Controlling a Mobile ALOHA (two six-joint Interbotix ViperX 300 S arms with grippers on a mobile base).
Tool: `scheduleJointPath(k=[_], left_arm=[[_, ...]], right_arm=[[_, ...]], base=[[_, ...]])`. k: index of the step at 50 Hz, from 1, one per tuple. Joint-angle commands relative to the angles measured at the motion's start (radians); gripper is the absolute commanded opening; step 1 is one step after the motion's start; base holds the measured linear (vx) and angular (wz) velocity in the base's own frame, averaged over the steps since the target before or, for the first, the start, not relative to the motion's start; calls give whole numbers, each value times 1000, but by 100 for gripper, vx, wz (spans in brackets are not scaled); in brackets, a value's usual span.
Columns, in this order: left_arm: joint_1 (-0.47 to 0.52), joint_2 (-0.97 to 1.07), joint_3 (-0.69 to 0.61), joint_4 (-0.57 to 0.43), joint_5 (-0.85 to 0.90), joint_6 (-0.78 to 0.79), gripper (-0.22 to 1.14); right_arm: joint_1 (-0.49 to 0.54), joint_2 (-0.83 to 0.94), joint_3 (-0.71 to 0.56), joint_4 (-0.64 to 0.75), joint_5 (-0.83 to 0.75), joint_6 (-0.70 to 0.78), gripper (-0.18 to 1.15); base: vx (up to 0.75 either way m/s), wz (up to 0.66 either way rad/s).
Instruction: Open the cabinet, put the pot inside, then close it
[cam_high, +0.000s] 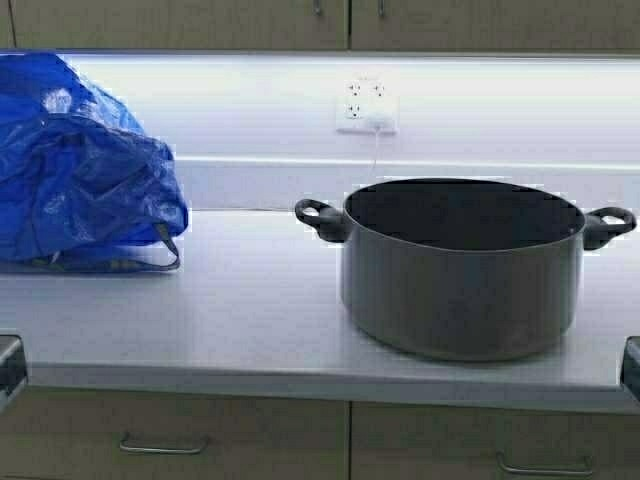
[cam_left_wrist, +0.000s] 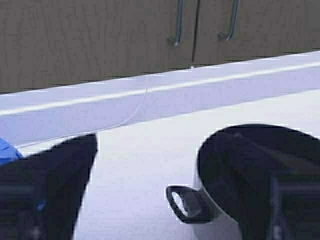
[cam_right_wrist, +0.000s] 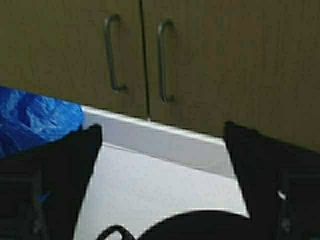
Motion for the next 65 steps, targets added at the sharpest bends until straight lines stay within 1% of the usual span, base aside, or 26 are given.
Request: scheduleJointPath(k=[1, 6, 9, 11, 15, 17, 20, 23, 24, 27, 29, 35, 46, 54, 65], left_arm=[[-44, 150, -98, -2, -71, 9, 102], [-64, 288, -155, -20, -172, 44, 102], [-75, 362, -189, -63, -238, 77, 102], [-92, 403, -209, -112, -278, 103, 102], [-126, 479, -247, -239, -356, 164, 102], [-144, 517, -273, -308, -396, 199, 102], [-172, 580, -319, -387, -453, 261, 102], [-193, 644, -377, -428, -494, 307, 102], [-199, 664, -397, -434, -505, 321, 102], [-207, 724, -460, -448, -523, 334, 102], [-209, 758, -503, -456, -531, 334, 102], [-209, 848, -620, -506, -540, 342, 102], [-206, 976, -796, -528, -540, 347, 102], [-192, 1039, -868, -545, -540, 348, 102], [-160, 1092, -933, -546, -540, 344, 102]], right_arm=[[58, 156, -98, 14, -84, -2, 104], [104, 328, -169, 46, -173, -21, 104], [114, 410, -213, 78, -212, -74, 104], [118, 454, -241, 121, -236, -118, 104], [127, 515, -298, 267, -279, -225, 104], [140, 541, -325, 364, -304, -290, 104], [166, 581, -374, 512, -348, -394, 104], [193, 621, -430, 621, -380, -515, 104], [204, 643, -460, 657, -388, -577, 104], [218, 686, -520, 713, -390, -680, 104], [222, 712, -554, 741, -390, -723, 104], [221, 776, -621, 772, -390, -724, 104], [201, 853, -692, 811, -396, -723, 104], [166, 891, -741, 830, -396, -721, 104], [137, 940, -816, 830, -387, -721, 104]], base=[[2, 1], [0, 0], [0, 0], [-1, 0], [-1, 0], [-1, 1], [0, 0], [0, 0], [0, 0], [0, 0], [0, 0], [0, 0], [0, 0], [0, 0], [0, 0]])
